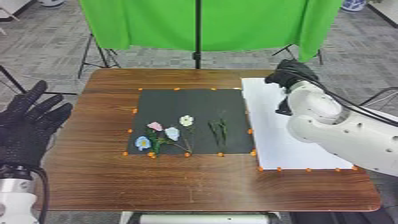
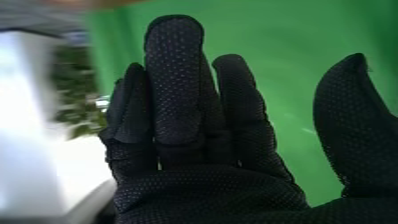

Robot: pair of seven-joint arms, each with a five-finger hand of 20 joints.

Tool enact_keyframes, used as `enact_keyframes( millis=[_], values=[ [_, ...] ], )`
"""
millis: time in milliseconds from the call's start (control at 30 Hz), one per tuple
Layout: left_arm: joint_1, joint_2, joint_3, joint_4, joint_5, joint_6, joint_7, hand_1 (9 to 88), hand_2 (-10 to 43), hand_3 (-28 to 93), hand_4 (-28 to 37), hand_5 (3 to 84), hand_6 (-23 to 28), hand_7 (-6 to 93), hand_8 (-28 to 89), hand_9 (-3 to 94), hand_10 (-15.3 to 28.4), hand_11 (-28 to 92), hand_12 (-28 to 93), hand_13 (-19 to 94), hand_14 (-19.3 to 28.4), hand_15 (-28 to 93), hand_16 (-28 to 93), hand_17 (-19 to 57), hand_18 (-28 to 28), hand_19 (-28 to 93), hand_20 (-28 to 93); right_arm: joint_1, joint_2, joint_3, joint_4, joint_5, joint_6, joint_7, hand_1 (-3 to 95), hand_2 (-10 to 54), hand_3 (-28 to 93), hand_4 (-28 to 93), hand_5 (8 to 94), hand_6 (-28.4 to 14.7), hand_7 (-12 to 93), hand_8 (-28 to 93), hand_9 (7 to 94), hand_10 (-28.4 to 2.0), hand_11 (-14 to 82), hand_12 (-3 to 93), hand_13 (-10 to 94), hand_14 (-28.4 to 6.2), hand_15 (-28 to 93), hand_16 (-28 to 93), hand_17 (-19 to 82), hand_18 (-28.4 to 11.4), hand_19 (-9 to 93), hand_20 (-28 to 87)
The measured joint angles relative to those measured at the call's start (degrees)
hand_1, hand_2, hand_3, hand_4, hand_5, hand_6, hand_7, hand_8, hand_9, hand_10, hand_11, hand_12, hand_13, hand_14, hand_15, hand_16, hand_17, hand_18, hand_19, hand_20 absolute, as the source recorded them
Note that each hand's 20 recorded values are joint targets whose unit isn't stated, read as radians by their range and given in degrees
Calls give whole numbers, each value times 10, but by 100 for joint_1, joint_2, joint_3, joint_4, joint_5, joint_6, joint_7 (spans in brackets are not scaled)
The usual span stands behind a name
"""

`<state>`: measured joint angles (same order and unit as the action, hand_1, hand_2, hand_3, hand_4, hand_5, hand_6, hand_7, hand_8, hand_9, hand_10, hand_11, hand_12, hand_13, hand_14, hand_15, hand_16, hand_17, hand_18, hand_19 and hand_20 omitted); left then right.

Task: Arrange flowers

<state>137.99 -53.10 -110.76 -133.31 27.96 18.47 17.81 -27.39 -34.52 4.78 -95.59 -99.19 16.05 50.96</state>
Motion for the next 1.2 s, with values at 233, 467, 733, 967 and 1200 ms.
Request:
enact_keyframes(
  millis=[233, 467, 733, 967, 1200],
  values=[
    [-82, 24, 110, 22, -1, -4, -15, 207, 79, 765, -282, 313, 70, 108, -79, 291, 187, 253, 117, 222, 266, 522, -94, -86, 271, 596, 72, 10, 527, -65, 283, 192, -532, 186, 213, -11, 787, -267, 430, -43, 134, -108, 465, -187, 126, 135, 594, -126, 680, 101, 340, -191, 932, 176],
    [-101, 43, 142, 35, -13, -5, 8, 205, 80, 765, -282, 314, 71, 107, -79, 292, 186, 253, 117, 222, 266, 523, -94, -86, 272, 596, 71, -403, 581, 552, 702, 506, -1307, -32, 220, -29, 798, -274, 373, -22, 136, -110, 419, -187, 100, 137, 576, -124, 699, 89, 335, -187, 932, 179],
    [-189, 49, 261, 86, -29, -8, 26, 206, 80, 765, -282, 313, 70, 107, -79, 291, 187, 253, 118, 221, 266, 523, -94, -86, 271, 596, 70, -664, 425, 838, 1169, 507, -2220, -138, 248, -51, 810, -280, 327, 9, 144, -118, 415, -178, 103, 138, 577, -118, 713, 79, 330, -186, 932, 176],
    [-209, 47, 270, 88, -35, -6, 27, 205, 80, 766, -282, 314, 70, 107, -79, 292, 187, 254, 118, 222, 266, 523, -94, -86, 271, 596, 70, -650, 393, 633, 1211, 397, -2212, -334, 267, -60, 802, -282, 319, 27, 162, -129, 433, -162, 113, 137, 595, -103, 711, 77, 330, -185, 932, 166],
    [-216, 45, 278, 88, -36, -7, 33, 205, 80, 766, -282, 317, 72, 109, -80, 292, 187, 253, 118, 223, 266, 523, -94, -86, 271, 597, 69, -233, 363, -296, 1211, 142, -1470, -370, 280, -59, 790, -282, 344, 28, 176, -139, 469, -152, 133, 132, 623, -86, 703, 74, 344, -179, 932, 162]
  ],
)
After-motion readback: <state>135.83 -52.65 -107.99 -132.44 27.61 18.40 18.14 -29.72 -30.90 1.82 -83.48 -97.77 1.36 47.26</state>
